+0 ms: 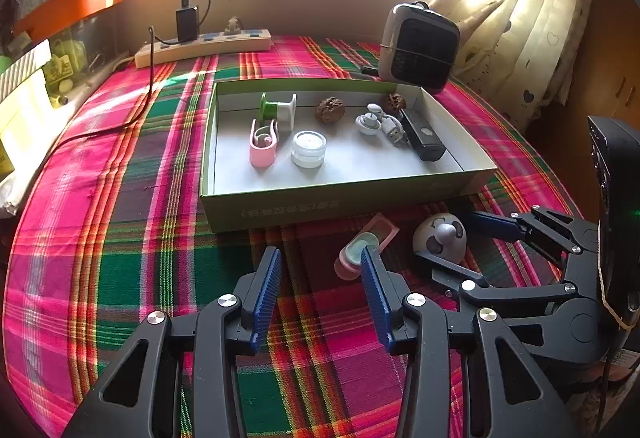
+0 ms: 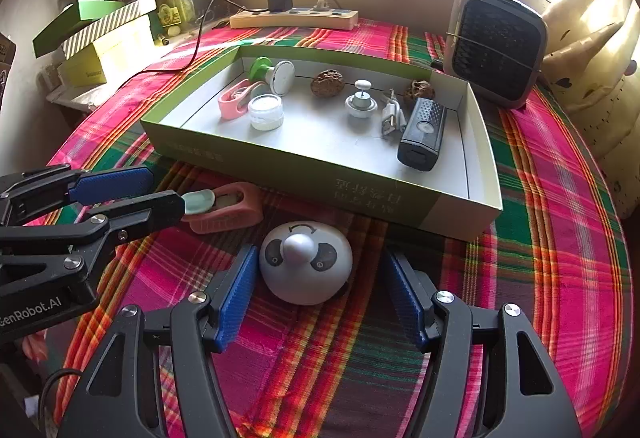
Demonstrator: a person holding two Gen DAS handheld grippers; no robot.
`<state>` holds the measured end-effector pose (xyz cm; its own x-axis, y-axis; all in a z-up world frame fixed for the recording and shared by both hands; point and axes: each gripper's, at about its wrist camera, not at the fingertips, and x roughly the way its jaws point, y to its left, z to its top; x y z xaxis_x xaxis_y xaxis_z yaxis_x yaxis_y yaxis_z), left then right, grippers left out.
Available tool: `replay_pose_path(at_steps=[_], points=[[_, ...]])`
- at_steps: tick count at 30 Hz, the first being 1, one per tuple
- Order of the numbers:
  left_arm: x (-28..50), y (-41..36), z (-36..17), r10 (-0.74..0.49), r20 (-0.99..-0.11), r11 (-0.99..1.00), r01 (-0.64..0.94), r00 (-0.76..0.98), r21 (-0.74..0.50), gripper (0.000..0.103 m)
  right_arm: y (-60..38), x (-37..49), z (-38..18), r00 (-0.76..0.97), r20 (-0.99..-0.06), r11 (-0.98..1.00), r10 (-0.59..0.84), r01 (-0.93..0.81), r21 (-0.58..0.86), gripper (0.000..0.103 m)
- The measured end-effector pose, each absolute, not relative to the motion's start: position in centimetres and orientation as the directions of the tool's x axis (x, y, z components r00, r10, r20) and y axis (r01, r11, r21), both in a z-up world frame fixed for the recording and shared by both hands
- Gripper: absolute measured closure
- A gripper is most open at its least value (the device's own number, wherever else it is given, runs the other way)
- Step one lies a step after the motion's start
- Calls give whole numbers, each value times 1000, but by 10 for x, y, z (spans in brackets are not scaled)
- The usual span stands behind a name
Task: Organize objects
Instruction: 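Close the right tool around the white panda-faced ball, then grasp the pink-and-teal clip with the left tool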
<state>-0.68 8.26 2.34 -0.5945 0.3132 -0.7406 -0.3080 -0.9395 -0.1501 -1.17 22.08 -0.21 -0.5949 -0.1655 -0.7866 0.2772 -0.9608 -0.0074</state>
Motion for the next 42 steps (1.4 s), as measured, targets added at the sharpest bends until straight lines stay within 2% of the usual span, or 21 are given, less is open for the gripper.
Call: replay_pose_path(at_steps=[8,24,42], points=[[-8,93,23,338,-743,-925,-351,-577,-148,63,226,-9,0,-600,-782,-962,-168,272,-2,56],[-20,113,13,307,-779,-923,-370,-547,-105,63,240,-6,1,-598,-779,-965,-189,259,36,56],[-23,130,13,261,-779,-932,-360,-569,-50,65,248,-3,0,-596,-779,-964,-194,265,38,56]])
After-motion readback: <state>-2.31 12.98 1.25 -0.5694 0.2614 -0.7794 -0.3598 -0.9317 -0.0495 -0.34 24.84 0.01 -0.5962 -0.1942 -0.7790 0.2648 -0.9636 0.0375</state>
